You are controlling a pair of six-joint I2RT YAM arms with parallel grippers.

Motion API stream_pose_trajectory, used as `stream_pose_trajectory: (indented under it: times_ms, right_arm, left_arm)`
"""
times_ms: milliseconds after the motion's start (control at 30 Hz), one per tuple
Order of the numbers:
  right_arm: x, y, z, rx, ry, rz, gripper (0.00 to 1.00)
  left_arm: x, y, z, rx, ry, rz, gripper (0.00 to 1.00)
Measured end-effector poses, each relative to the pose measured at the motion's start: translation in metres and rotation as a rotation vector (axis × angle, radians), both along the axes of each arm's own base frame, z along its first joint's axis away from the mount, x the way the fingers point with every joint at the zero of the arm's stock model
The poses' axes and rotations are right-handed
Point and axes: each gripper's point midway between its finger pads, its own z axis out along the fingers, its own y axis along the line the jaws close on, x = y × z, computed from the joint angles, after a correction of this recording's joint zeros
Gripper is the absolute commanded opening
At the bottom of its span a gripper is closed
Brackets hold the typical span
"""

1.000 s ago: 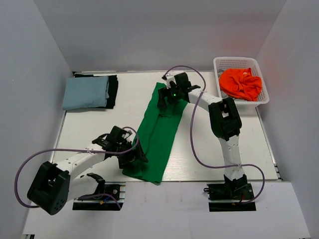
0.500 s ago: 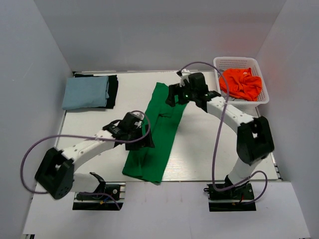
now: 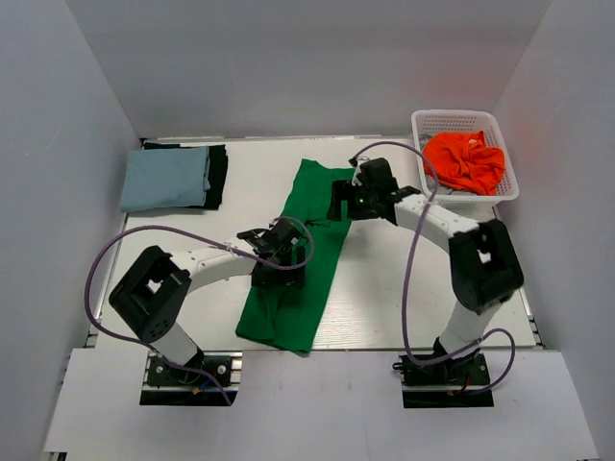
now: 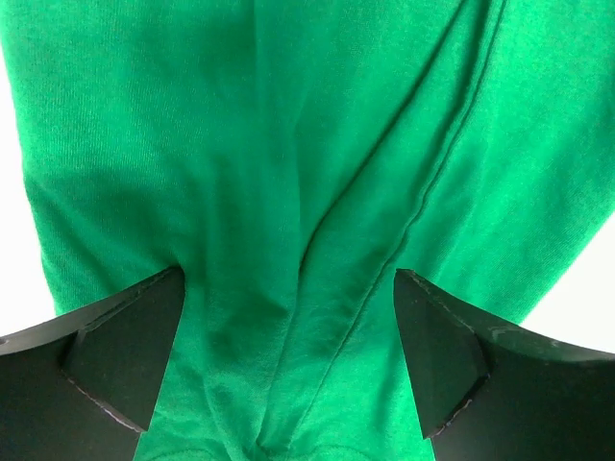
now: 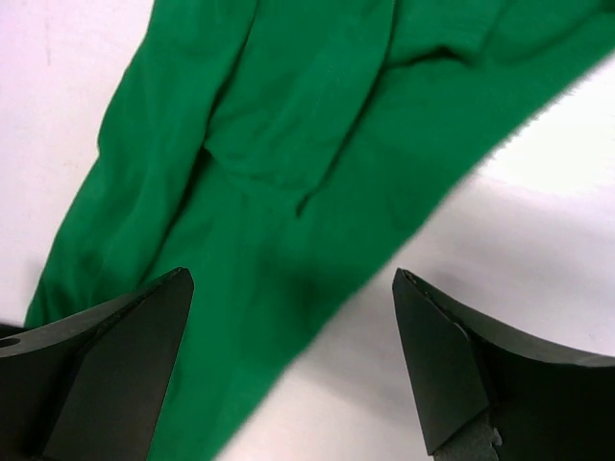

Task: Fold and stack the t-shirts
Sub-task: Rotate the tshirt 90 degrees

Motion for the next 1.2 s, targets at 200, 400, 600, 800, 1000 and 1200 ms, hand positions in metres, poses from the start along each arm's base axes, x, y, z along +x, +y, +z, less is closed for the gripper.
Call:
stream_pose_trajectory:
  times_ms: [200, 400, 600, 800, 1000, 1200]
  right_arm:
    - [0.017, 0.012, -0.043, -0.028, 0.118, -0.020, 0.90]
    - [0.032, 0.022, -0.061, -0.036, 0.175, -0.034, 0.90]
    - [0.076, 0.043, -0.063, -0.009, 0.159, -0.037, 0.90]
    - [0.122, 0.053, -0.060, 0.019, 0.125, -0.063, 0.90]
    - [0.141, 0.047, -0.057, 0.045, 0.114, -0.058, 0.90]
    - [0.113, 0.033, -0.045, 0.018, 0.120, -0.029, 0.90]
  left_arm:
    - [-0.007, -0.005, 0.000, -0.009, -0.034, -0.020, 1.00]
    - [-0.018, -0.016, 0.000, -0.012, -0.039, -0.052, 1.00]
    - [-0.024, -0.037, 0.001, -0.025, -0.012, -0.088, 1.00]
    - [-0.010, -0.076, 0.003, -0.050, 0.016, -0.082, 1.00]
    - [0.000, -0.087, 0.005, -0.054, 0.015, -0.035, 1.00]
    - [0.003, -0.071, 0.010, 0.008, -0.015, 0.009, 1.00]
